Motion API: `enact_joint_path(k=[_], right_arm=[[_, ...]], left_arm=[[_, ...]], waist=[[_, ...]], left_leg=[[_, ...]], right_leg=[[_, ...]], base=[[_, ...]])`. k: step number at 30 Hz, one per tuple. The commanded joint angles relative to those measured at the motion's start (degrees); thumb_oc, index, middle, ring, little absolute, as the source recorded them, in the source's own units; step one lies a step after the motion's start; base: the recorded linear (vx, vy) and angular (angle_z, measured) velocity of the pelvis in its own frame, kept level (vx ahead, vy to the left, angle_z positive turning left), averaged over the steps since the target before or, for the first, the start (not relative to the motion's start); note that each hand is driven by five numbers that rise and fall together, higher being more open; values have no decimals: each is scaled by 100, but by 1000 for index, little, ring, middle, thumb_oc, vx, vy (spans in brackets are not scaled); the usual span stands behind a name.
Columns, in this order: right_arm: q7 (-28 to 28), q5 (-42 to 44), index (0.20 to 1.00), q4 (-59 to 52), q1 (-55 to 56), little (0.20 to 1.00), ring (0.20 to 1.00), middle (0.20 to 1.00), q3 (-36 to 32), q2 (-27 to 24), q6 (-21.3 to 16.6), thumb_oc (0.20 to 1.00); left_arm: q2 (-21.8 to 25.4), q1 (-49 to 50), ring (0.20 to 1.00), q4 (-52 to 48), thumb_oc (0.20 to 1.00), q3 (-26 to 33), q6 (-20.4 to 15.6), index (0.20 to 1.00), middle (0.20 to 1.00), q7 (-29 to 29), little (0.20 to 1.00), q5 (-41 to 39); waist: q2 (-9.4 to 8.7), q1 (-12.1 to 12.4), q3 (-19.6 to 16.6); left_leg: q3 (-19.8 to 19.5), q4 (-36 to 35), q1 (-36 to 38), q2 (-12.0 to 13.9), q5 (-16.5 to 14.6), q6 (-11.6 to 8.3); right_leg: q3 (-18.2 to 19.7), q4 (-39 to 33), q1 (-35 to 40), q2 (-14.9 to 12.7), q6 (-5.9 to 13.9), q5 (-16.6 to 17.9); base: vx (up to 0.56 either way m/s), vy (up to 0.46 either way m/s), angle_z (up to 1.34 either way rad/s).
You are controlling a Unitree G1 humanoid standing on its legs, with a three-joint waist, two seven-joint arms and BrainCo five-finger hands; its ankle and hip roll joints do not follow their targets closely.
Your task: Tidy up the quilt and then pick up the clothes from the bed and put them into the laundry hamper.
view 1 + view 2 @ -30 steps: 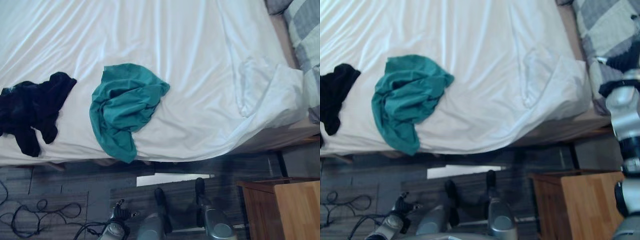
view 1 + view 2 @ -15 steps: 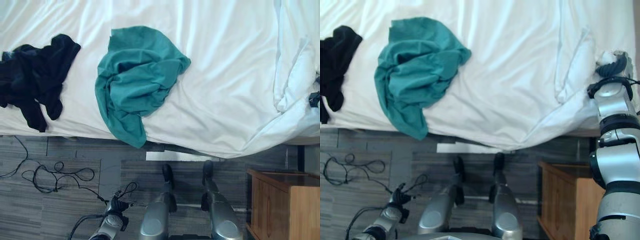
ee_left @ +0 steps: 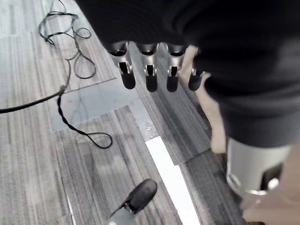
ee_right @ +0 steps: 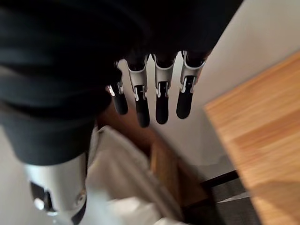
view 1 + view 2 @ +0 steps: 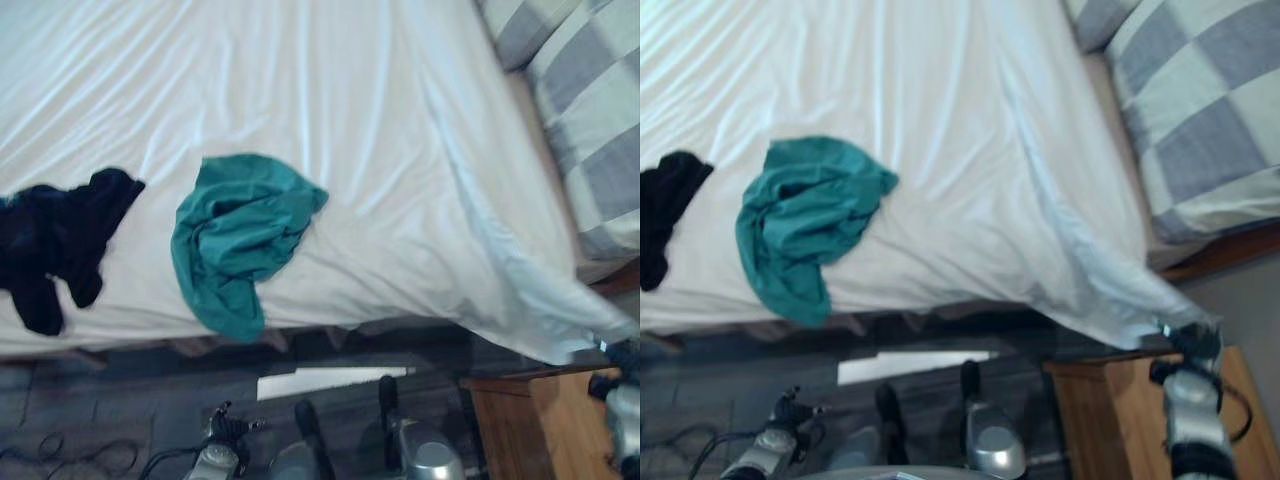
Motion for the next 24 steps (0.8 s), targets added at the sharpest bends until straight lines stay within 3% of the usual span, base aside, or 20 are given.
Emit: enact_joint_path(k=[1, 5, 6, 12, 15, 18, 19, 24], right_arm=[[-863, -97, 1000, -173, -103, 1000, 1000, 1000, -455, -342, 11, 1000], [-1465, 71, 1000, -771, -381, 1000, 1000, 1000, -737, -351, -246, 1000], [-1639, -226, 209, -1398, -802, 209, 209, 209, -684, -589, -430, 209], [-1715, -336, 200, -1586, -2371, 200, 200, 200, 151, -1217, -637, 200], [-1668, 160, 200, -843, -3684, 200, 200, 200, 931, -1380, -650, 200], [-1592, 286, 200, -286, -4133, 200, 200, 200, 1302, -1241, -591, 200], [-1538, 394, 200, 210, -4244, 200, 200, 200, 1481, -985, -525, 200], [-1349, 192, 200, 933, -3094, 200, 200, 200, 1596, 94, -343, 200]], left_arm=[[-140, -23, 1000, 266, 1000, -84, 139, 1000, 1000, 108, 1000, 134], [-248, -85, 1000, 275, 1000, -202, 148, 1000, 1000, 253, 1000, 55], [-295, -113, 1000, 235, 1000, -308, 113, 1000, 1000, 309, 1000, 15], [-182, -386, 1000, 142, 1000, -655, 6, 1000, 1000, 338, 1000, -59], [-57, -584, 1000, -113, 1000, -845, -73, 1000, 1000, 407, 1000, -467], [-55, -663, 1000, -136, 1000, -855, -87, 1000, 1000, 449, 1000, -550], [-61, -677, 1000, -163, 1000, -879, -83, 1000, 1000, 486, 1000, -595], [-164, -760, 1000, -72, 1000, -720, -28, 1000, 1000, 563, 1000, -531]], waist=[[95, 18, -314], [74, 46, -267], [96, 137, -153], [253, 390, 357], [520, 611, 704], [656, 626, 859], [742, 639, 985], [789, 518, 1094]], left_leg=[[-32, 4, 309, 468, -143, -402], [-31, 4, 320, 470, -156, -383], [-68, 4, 265, 467, -131, -377], [-259, 192, -250, 429, 34, -391], [-445, 749, -916, 397, 56, -424], [-479, 1040, -1232, 388, 7, -417], [-480, 1225, -1355, 397, -48, -399], [-407, 1303, -1299, 462, -150, -366]], right_leg=[[-11, 566, -293, -594, 833, -344], [34, 625, -338, -593, 845, -357], [52, 673, -407, -592, 836, -382], [111, 1041, -906, -624, 801, -437], [59, 1591, -1366, -748, 731, -579], [82, 1925, -1695, -826, 699, -674], [134, 2124, -1872, -844, 672, -713], [155, 2177, -1896, -821, 654, -751]], base=[[81, 105, -25], [-24, 26, -17], [-37, -5, 1], [-143, -47, 1], [-169, -91, 38], [-132, -39, 27], [-72, -7, 20], [-27, 25, 3]])
